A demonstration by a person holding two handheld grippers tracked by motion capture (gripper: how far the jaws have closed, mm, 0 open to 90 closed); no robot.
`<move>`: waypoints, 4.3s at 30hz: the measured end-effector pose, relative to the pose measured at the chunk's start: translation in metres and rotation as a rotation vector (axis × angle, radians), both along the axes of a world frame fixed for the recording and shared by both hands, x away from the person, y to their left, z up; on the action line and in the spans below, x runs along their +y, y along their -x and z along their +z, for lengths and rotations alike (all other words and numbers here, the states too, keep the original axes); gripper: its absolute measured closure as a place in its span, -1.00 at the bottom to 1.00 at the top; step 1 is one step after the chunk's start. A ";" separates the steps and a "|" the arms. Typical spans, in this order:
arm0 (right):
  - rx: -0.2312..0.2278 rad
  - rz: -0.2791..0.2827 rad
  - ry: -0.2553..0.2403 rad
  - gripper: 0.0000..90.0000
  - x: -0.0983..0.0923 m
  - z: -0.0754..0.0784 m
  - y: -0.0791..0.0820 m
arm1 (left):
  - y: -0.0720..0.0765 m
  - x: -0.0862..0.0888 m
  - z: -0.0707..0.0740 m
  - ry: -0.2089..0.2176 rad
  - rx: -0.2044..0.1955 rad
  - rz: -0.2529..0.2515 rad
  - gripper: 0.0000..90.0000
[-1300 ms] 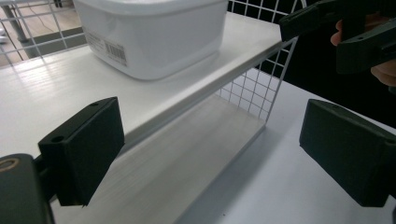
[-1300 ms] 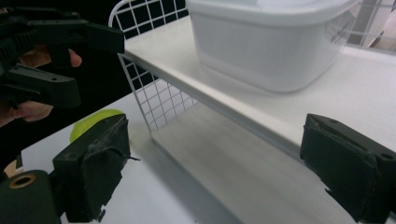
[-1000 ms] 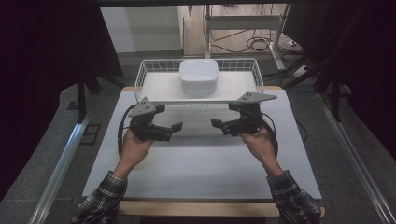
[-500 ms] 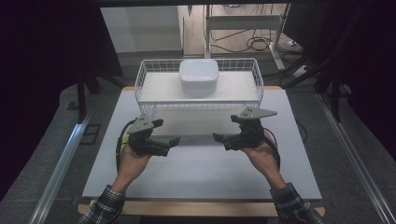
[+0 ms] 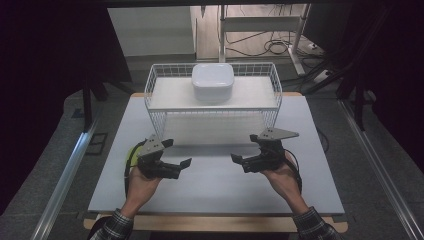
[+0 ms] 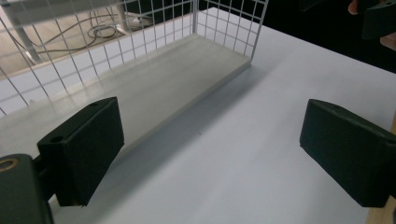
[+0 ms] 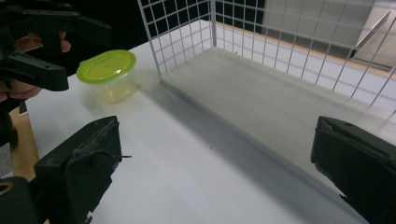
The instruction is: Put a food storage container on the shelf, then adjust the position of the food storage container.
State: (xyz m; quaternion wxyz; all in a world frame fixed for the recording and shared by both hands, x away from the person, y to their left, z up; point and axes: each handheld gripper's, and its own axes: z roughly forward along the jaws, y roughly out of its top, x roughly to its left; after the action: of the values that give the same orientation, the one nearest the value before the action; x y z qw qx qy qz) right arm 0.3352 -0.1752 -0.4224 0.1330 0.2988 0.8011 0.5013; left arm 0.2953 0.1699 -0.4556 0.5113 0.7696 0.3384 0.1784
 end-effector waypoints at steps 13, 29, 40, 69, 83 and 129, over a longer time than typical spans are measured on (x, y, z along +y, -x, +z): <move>0.023 -0.034 -0.002 -0.93 -0.021 -0.030 0.016 | 0.016 0.000 -0.026 -0.050 0.019 0.012 -0.87; 0.076 -0.040 0.082 -0.93 -0.027 -0.063 0.028 | 0.026 -0.001 -0.046 -0.109 0.042 0.013 -0.90; 0.089 -0.060 0.104 -0.93 -0.028 -0.068 0.023 | 0.016 0.014 -0.037 -0.119 0.071 0.081 -0.71; 0.113 -0.078 0.153 -0.91 -0.027 -0.078 0.018 | -0.016 0.156 -0.054 -0.093 0.176 0.541 1.00; 0.134 -0.079 0.175 -0.91 -0.025 -0.082 0.017 | -0.022 0.140 -0.062 -0.102 0.230 0.537 0.99; 0.152 -0.068 0.208 -0.90 -0.022 -0.086 0.017 | -0.021 0.061 -0.078 -0.122 0.390 0.089 0.99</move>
State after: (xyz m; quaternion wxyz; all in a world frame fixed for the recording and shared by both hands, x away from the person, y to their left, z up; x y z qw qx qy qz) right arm 0.3177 -0.1973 -0.5081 0.1193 0.3474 0.8460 0.3866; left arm 0.3165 0.2309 -0.5338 0.3804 0.8034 0.4530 0.0687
